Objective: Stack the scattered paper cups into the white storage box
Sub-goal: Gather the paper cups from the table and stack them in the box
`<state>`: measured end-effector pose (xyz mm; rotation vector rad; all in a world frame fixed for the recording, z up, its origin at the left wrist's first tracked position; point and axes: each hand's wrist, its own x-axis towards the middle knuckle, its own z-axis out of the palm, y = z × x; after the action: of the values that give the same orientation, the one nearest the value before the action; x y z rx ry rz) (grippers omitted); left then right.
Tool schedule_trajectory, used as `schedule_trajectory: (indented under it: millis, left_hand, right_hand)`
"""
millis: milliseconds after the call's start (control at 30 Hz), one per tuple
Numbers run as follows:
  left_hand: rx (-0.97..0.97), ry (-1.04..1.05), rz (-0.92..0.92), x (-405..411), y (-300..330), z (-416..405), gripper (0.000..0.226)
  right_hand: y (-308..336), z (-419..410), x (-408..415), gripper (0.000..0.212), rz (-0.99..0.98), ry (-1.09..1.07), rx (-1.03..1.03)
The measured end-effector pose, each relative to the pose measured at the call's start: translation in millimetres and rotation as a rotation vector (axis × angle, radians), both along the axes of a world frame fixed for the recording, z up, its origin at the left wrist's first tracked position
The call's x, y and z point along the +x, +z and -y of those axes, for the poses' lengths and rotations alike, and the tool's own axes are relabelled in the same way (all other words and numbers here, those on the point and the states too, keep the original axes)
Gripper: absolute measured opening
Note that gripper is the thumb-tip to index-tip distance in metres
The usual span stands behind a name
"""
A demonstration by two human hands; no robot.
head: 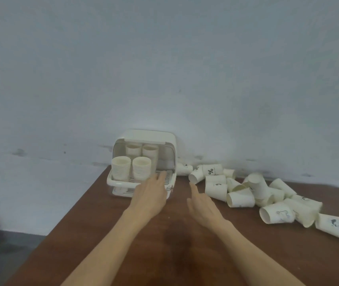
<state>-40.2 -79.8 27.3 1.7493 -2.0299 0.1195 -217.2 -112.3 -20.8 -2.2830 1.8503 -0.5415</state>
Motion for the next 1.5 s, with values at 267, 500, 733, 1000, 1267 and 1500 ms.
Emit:
schedule_trajectory:
  millis: [267,500,733,1000,1267,1500]
  left_hand:
    - [0.007,-0.073,0.010,-46,-5,-2,0.049]
    - [0.028,-0.120,0.061,-79,-16,-1,0.046]
    - [0.081,-0.201,0.061,-122,-29,2,0.046]
    - [0.108,-0.309,0.035,-173,-43,1,0.034]
    - [0.128,-0.327,0.044,-192,-60,12,0.042]
    - [0.141,-0.311,0.053,-181,-65,20,0.047]
  right_hand:
    - [2,-23,-52,0.057,0.051,-0.052,0.006]
    - [5,-35,-93,0.051,0.084,-0.131,0.041]
    - [-14,-40,-145,0.057,0.067,-0.224,0.053]
    - [-25,-34,-198,0.038,0.161,-0.537,0.048]
    - [-32,3,-236,0.035,0.348,-0.764,0.070]
    - [-29,26,-244,0.080,0.409,-0.803,0.103]
